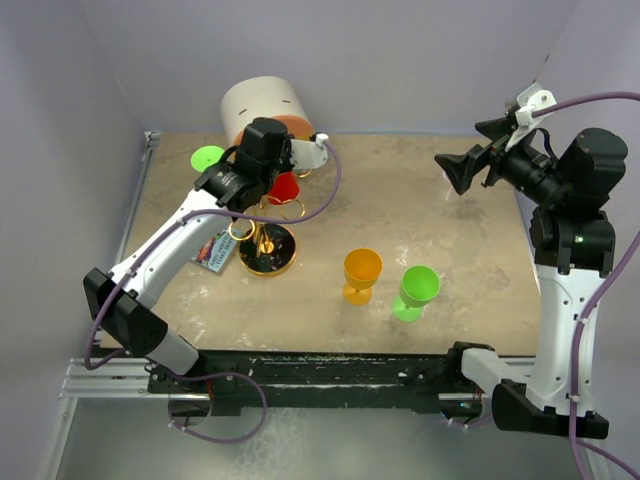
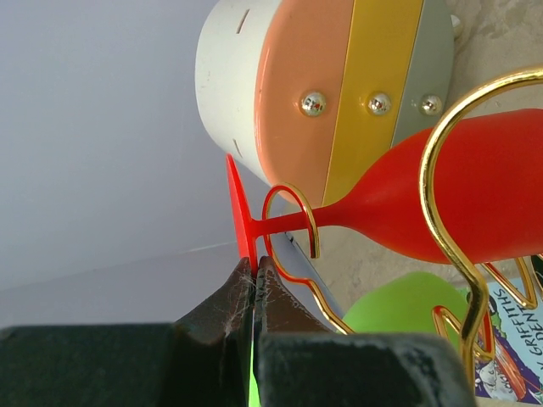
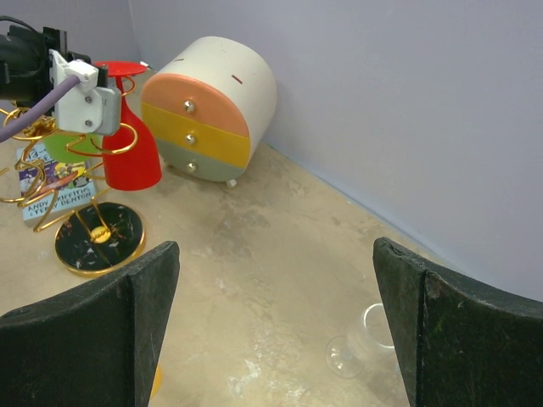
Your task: Place the wine glass upside down on the wine glass rack
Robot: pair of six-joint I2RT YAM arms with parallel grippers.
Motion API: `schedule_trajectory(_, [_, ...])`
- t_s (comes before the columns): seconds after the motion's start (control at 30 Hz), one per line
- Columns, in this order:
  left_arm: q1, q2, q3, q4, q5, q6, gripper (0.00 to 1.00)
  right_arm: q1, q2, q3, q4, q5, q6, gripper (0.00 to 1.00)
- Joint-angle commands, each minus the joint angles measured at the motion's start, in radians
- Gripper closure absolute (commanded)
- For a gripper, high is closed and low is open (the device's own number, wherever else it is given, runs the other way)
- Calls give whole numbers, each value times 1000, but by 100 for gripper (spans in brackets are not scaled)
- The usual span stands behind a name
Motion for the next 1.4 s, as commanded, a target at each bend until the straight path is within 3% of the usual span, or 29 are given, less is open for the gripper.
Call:
schedule_trajectory(0.0, [1,11,56,30,-39,21,100,-7,-10,13,43,-25,17,2])
schedule_trajectory(0.57, [1,61,91,-52,-25,-41,99,-8,-9,9,46,-27,18,2])
schedule_trajectory(1.37, [1,54,149,-131,53,-142,73,-13,-13,-2,51,-24,17,2])
